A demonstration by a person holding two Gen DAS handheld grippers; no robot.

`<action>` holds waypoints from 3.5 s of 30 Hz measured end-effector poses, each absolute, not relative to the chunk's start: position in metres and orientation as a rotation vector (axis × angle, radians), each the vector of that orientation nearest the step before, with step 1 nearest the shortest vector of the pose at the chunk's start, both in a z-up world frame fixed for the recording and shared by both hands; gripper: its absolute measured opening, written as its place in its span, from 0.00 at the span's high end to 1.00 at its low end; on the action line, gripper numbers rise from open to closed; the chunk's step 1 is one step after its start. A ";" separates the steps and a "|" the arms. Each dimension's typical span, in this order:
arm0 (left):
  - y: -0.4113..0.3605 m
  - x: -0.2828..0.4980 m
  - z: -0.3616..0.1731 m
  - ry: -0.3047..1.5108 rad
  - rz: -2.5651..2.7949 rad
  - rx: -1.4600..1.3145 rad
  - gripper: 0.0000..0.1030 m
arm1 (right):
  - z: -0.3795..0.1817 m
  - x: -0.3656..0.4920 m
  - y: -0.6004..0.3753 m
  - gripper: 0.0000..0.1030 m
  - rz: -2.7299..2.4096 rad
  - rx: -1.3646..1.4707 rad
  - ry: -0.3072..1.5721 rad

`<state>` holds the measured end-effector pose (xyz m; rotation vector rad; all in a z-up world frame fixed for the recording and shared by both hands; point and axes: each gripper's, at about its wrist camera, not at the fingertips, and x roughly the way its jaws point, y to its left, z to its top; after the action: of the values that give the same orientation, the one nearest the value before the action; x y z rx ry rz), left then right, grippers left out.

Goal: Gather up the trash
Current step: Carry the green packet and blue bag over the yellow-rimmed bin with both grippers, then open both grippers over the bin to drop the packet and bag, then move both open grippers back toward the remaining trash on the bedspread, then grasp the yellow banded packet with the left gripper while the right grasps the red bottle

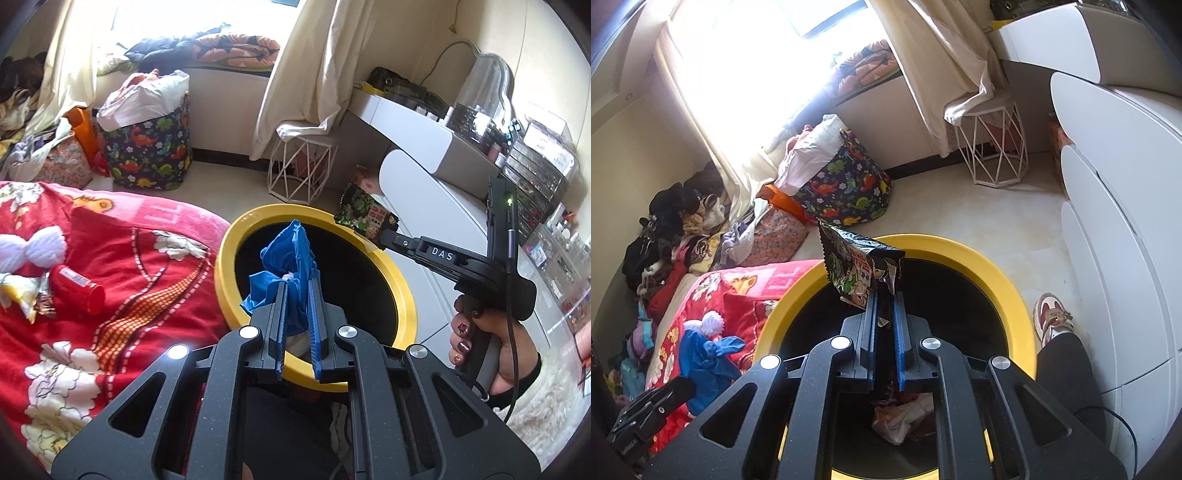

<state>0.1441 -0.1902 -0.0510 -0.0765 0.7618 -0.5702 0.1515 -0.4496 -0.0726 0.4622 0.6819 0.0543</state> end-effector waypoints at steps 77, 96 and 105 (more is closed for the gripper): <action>-0.024 0.165 -0.030 0.616 -0.145 -0.300 0.11 | -0.037 0.161 -0.257 0.22 0.444 0.168 0.641; 0.071 0.180 -0.087 0.736 0.011 -0.561 0.30 | -0.105 0.229 -0.157 0.31 0.550 0.025 0.838; 0.073 0.199 -0.103 0.777 -0.017 -0.618 0.48 | -0.128 0.255 -0.145 0.56 0.568 0.077 0.912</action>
<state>0.1986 0.0729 -0.1026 -0.6179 0.7770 -0.0171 0.2553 -0.1453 -0.1279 0.0770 0.9120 0.5682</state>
